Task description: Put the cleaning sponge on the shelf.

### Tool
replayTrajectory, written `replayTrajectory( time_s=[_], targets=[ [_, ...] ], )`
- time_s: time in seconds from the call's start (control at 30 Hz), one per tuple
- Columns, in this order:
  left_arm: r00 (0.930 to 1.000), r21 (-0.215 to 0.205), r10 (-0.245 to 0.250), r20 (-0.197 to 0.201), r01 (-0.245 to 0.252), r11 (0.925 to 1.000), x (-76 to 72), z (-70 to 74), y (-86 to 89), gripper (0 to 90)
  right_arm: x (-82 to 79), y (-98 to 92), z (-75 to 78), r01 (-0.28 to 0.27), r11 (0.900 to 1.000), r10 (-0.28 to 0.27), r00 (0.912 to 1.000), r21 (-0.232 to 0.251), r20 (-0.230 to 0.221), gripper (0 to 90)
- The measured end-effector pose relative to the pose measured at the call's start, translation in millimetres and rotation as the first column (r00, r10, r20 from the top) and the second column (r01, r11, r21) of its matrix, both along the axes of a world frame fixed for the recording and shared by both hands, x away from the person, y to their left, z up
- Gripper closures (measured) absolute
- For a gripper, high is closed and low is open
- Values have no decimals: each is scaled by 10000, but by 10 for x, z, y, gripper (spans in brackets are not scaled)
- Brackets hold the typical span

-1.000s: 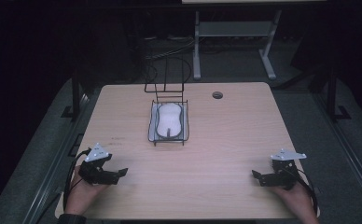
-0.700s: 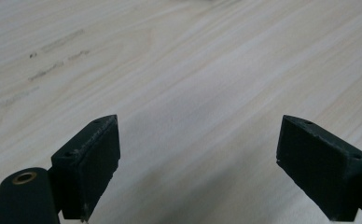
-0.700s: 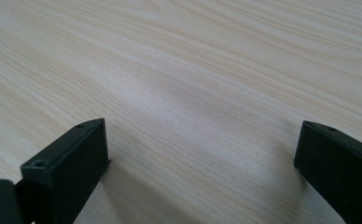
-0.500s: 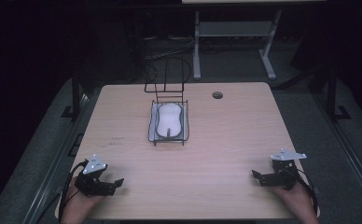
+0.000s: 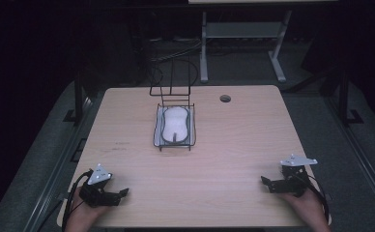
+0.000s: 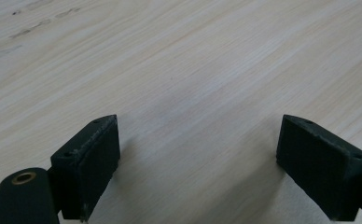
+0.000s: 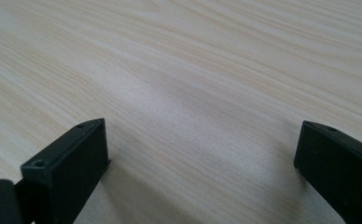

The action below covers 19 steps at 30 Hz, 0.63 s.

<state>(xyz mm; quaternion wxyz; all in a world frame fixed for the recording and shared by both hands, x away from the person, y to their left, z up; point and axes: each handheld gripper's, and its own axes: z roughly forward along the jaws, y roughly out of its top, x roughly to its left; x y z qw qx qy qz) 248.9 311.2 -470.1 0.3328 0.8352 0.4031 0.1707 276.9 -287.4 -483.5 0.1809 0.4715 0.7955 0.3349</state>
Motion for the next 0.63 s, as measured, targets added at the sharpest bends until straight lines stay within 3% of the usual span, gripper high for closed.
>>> replayTrajectory(
  time_s=[0.13, 0.63],
  targets=[
    [9995, -268, -152, 283, 159, 9995, -11, -37, 26, 126, 0, 0, 0, -3, 10000, 3, 10000, -1, 4, 24],
    [9995, -308, -143, 288, 152, 9994, -10, -39, 29, 127, -1, 1, 0, 14, 10000, -14, 10000, 4, -8, 24]
  ],
)
